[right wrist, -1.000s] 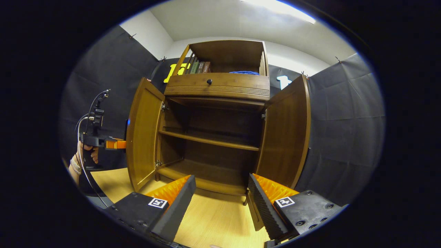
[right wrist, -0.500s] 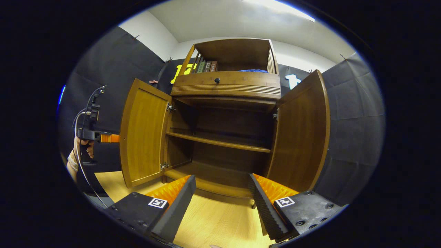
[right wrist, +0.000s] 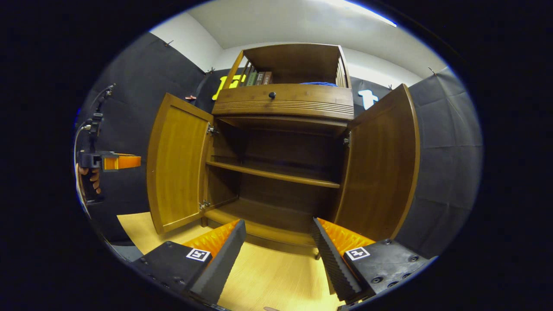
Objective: Open the right door of the double-door shoe cabinet with the right hand, and open the left door with the left hand.
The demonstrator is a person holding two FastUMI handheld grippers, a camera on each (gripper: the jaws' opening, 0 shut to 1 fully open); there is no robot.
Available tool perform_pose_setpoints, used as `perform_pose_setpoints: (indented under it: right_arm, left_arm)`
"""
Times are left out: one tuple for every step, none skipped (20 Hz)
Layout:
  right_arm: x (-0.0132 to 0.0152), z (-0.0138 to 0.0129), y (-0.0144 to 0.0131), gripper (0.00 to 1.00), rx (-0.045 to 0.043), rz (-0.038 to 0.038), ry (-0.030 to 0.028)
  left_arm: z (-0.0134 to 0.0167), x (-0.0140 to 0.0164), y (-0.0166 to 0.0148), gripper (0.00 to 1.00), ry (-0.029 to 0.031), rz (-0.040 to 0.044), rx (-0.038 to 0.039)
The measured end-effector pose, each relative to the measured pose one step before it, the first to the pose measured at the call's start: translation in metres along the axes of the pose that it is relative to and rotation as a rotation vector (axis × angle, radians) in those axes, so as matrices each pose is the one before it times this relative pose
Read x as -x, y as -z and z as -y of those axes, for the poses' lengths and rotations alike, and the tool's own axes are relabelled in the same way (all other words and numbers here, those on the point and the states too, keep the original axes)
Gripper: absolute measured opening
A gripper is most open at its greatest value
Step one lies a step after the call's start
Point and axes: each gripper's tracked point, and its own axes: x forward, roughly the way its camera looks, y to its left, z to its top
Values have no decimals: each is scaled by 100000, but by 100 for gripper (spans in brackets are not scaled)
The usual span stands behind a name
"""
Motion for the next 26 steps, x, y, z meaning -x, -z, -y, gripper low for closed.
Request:
perform_pose_setpoints:
  right_arm:
    - [123, 152, 282, 97, 16, -934, 1257]
    - [118, -194, 30, 96, -799, -409, -34]
    - [36, -291, 24, 98, -981, -268, -666]
    - [163, -186, -35, 98, -765, -281, -387]
    - [74, 24, -150, 98, -358, -10, 45]
    - [135, 79, -153, 96, 0, 416, 383]
    - [126, 103, -149, 96, 155, 580, 565]
    - [111, 180, -163, 96, 180, 491, 657]
    - [-37, 97, -225, 96, 99, 426, 434]
    - [11, -23, -190, 96, -60, 273, -53]
    - [-119, -49, -237, 96, -191, 166, -293]
    - [-4, 4, -225, 96, -89, 192, -258]
    - [-11, -13, -286, 96, 24, 557, -262]
    - [31, 18, -260, 96, 253, 706, -218]
    - [-168, -55, -498, 96, 333, 1073, -552]
    - [-259, -87, -353, 96, 283, 935, -536]
    - [-437, 10, -326, 96, 421, 670, -707]
    - [-488, -24, -203, 99, 586, -35, -487]
    - [-479, -32, -59, 99, 592, -420, -526]
    - [-385, 47, -67, 99, 212, -393, -317]
    - [-295, 127, 51, 96, -72, -358, -310]
    - [-327, -120, 37, 98, -284, -430, -551]
    - [-292, -106, 178, 98, -314, -496, -756]
    - [-343, -81, 199, 98, -26, -689, -692]
    - [-404, 44, 342, 98, 314, -1087, -253]
    - [-324, 41, 304, 98, 374, -1024, -328]
  left_arm:
    - [1305, 96, -247, 45, 2305, 617, 562]
    - [1075, -62, -85, 54, 1780, 57, 329]
    - [1122, -306, -193, 62, 1836, 189, -450]
    - [1025, -322, -24, 71, 1477, 60, -812]
    - [726, -384, -75, 80, 516, -392, -437]
    - [841, -331, -53, 84, 726, -25, 216]
    - [949, -259, -64, 91, 1669, -91, 588]
    - [932, -178, 30, 92, 1785, -121, 737]
    - [852, -184, -122, 95, 1732, 3, 736]
    - [662, -179, -30, 94, 1212, 96, 510]
    - [572, -161, -118, 94, 1032, -71, 21]
    - [553, -58, -156, 94, 1134, 295, -299]
    - [463, -154, -188, 95, 463, 689, -137]
    - [419, -250, -186, 96, 279, 326, -271]
    - [401, -212, -71, 94, 200, -158, -61]
    - [463, -137, -103, 94, 533, -2, 512]
    - [565, -244, -254, 94, 1118, 130, 480]
    - [476, -302, -113, 95, 417, -192, 144]
    - [244, -346, -112, 94, -114, -488, -287]
    - [210, -351, 18, 94, -50, -432, -508]
    - [180, -333, -45, 94, 7, -383, -371]
    - [102, -171, 109, 94, -45, -464, -239]
    - [39, -239, 134, 94, -445, -710, 44]
    - [100, -270, 308, 94, -234, -881, 259]
    - [75, -310, 379, 94, -95, -1226, 424]
    - [49, -288, 493, 94, -246, -1635, 871]
